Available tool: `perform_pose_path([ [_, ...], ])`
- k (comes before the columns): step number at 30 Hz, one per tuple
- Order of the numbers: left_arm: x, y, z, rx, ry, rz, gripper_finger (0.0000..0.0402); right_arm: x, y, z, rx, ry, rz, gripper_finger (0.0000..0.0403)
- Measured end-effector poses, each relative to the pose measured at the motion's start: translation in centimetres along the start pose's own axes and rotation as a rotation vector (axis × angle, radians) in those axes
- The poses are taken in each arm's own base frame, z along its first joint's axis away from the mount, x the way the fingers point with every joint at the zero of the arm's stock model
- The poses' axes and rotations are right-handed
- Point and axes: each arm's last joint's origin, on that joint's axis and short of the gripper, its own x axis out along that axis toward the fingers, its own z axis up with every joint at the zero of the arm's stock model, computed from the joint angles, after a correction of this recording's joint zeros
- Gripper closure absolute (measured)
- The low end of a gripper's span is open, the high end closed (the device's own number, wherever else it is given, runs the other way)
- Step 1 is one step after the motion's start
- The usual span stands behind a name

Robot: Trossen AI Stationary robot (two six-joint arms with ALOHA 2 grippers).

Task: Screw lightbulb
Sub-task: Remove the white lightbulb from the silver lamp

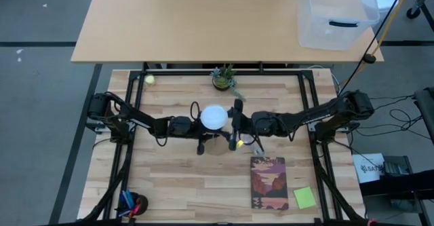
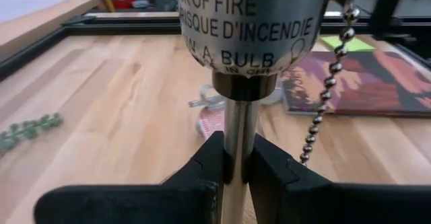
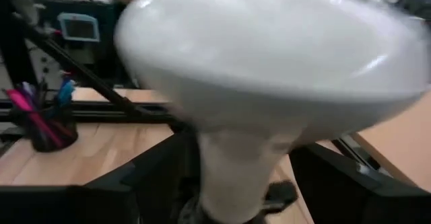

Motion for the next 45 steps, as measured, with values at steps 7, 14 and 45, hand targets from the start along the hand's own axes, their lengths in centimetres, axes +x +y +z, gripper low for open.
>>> perform_pose_path([
  [7, 0.0, 0.1, 0.1, -0.007, -0.013, 0.036, 0.0356, 0.5, 0.6, -0.4, 0.054, -0.030, -0.067, 0.0140],
  [14, 0.0, 0.2, 0.1, -0.022, -0.015, 0.052, 0.0356, 1.5, 1.2, -1.3, 0.049, -0.060, -0.111, 0.0152],
  [45, 0.0, 0.0, 0.2, 0.041, -0.022, -0.091, 0.0356, 2.1, -3.2, -1.3, -0.141, -0.040, 0.236, 0.0253],
])
